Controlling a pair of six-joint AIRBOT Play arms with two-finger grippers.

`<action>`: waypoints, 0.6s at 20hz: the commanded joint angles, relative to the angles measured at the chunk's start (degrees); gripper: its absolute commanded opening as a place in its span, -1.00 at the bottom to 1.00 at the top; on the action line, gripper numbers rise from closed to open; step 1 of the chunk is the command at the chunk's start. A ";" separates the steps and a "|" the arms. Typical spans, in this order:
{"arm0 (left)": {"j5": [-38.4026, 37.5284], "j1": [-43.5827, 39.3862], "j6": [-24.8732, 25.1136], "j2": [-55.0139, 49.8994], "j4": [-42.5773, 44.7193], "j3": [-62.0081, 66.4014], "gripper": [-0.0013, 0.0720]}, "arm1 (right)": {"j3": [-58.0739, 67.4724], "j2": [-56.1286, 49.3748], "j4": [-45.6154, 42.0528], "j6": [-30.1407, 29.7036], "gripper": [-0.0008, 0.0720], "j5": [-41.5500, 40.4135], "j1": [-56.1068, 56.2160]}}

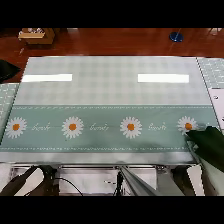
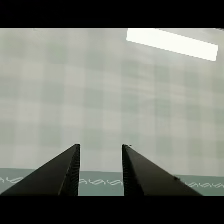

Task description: Fold the shirts.

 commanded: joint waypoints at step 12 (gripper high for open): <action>5.51 0.61 0.44 -1.38 0.00 0.07 -0.05 | -9.51 0.09 -3.58 -1.49 0.38 -24.17 2.86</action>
